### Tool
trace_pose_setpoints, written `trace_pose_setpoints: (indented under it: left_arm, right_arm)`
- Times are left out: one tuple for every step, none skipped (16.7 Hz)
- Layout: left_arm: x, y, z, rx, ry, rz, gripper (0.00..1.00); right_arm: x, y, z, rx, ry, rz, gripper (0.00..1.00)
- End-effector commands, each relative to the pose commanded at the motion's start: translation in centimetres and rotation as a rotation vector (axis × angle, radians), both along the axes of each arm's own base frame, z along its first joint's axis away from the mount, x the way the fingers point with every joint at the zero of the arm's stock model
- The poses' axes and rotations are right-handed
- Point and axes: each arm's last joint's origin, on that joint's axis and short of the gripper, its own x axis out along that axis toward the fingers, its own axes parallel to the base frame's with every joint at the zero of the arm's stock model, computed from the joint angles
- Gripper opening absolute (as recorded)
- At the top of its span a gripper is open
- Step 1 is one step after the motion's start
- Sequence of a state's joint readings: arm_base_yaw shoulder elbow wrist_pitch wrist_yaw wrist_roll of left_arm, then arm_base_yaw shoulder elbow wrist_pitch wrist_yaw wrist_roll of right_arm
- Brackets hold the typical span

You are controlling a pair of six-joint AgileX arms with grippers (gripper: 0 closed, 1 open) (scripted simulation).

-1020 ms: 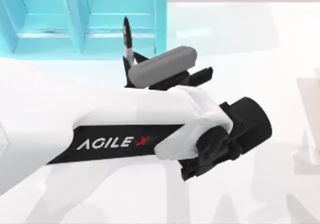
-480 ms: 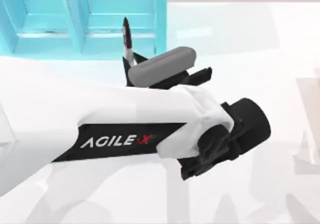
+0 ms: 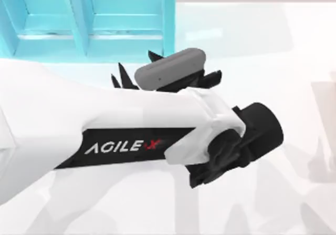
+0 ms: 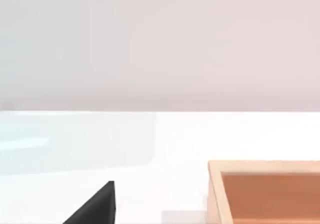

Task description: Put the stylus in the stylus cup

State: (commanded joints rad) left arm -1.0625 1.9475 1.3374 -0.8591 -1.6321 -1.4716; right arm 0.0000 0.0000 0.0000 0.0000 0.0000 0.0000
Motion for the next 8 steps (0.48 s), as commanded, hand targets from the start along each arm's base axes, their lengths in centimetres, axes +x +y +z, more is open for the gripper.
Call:
trace_pose_setpoints:
  left_arm:
    - [0.0, 0.0, 0.0, 0.0, 0.0, 0.0, 0.9]
    - [0.0, 0.0, 0.0, 0.0, 0.0, 0.0, 0.98]
    - [0.0, 0.0, 0.0, 0.0, 0.0, 0.0, 1.0]
    - [0.0, 0.0, 0.0, 0.0, 0.0, 0.0, 1.0]
    - [0.0, 0.0, 0.0, 0.0, 0.0, 0.0, 1.0]
    - [0.0, 0.0, 0.0, 0.0, 0.0, 0.0, 1.0]
    - [0.0, 0.0, 0.0, 0.0, 0.0, 0.0, 1.0]
    - [0.0, 0.0, 0.0, 0.0, 0.0, 0.0, 1.0]
  right_arm:
    - [0.0, 0.0, 0.0, 0.0, 0.0, 0.0, 1.0]
    - [0.0, 0.0, 0.0, 0.0, 0.0, 0.0, 1.0]
    - [0.0, 0.0, 0.0, 0.0, 0.0, 0.0, 1.0]
    - [0.0, 0.0, 0.0, 0.0, 0.0, 0.0, 1.0]
    - [0.0, 0.0, 0.0, 0.0, 0.0, 0.0, 1.0]
    - [0.0, 0.0, 0.0, 0.0, 0.0, 0.0, 1.0]
    - [0.0, 0.0, 0.0, 0.0, 0.0, 0.0, 1.0]
    - [0.0, 0.0, 0.0, 0.0, 0.0, 0.0, 1.0]
